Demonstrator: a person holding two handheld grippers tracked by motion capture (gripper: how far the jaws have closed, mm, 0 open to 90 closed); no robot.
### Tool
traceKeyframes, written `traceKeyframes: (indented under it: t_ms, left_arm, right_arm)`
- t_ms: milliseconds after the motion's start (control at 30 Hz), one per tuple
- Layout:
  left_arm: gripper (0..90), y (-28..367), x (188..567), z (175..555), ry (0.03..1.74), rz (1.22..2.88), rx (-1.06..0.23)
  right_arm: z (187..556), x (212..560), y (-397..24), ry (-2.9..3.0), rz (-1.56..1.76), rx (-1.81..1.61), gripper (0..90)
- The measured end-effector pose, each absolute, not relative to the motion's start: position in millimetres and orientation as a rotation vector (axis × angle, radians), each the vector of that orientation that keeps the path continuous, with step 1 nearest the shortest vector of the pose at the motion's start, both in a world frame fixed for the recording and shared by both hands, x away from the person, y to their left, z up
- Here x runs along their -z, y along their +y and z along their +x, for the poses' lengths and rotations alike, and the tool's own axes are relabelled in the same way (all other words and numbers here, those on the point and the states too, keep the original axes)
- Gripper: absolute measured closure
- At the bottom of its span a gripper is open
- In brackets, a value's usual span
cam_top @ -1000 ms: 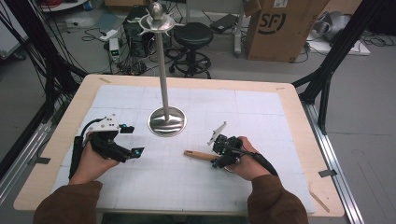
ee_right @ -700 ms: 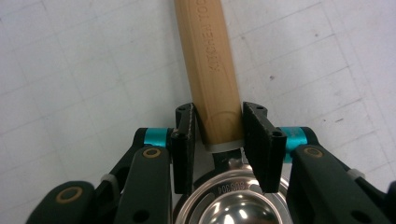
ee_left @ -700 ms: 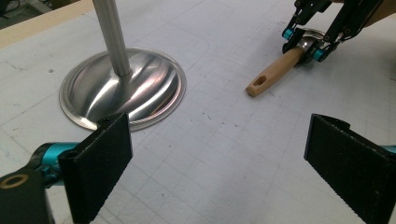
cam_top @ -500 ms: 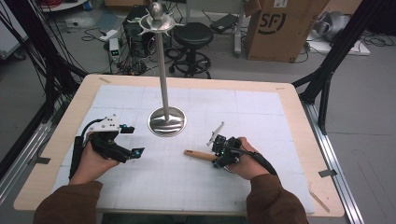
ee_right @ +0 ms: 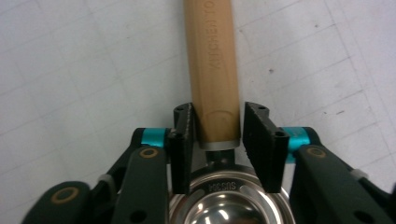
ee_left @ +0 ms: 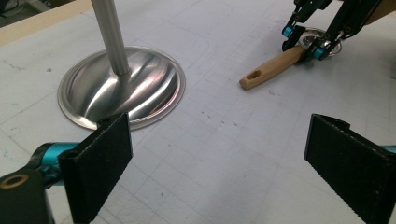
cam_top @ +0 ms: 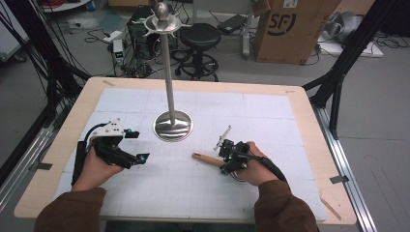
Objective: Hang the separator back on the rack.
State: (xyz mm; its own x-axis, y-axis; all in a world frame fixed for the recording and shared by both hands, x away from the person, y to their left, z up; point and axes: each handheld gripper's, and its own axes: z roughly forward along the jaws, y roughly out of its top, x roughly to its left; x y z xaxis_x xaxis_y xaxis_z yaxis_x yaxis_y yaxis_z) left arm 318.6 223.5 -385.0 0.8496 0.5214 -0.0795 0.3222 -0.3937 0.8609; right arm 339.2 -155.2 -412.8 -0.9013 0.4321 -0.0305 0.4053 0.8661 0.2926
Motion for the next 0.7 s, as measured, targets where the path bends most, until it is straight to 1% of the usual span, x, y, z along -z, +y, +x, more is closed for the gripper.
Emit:
traceKeyframes:
  t_ms: [133,167,200,233,433,567,700]
  left_arm:
    - [8.4,223,385,319,0.619,2.015,-0.248]
    - [8.4,223,386,319,0.617,2.017,-0.246]
    - [8.4,223,386,319,0.617,2.018,-0.247]
    - [8.4,223,386,319,0.617,2.018,-0.247]
    - [8.4,223,386,318,0.611,2.021,-0.248]
    - [8.4,223,386,318,0.616,2.017,-0.246]
    - [8.4,224,386,318,0.614,2.018,-0.247]
  right_arm:
    - [341,413,-154,2.956,0.672,-0.414,62.3]
    - [342,413,-153,2.974,0.683,-0.393,64.8]
    - [342,413,-153,2.974,0.683,-0.393,64.8]
    - [344,412,-150,2.992,0.665,-0.373,67.0]
    - [346,411,-146,3.009,0.639,-0.322,68.6]
    - [345,410,-147,3.002,0.649,-0.338,68.8]
    - [344,400,-152,2.968,0.662,-0.464,68.9]
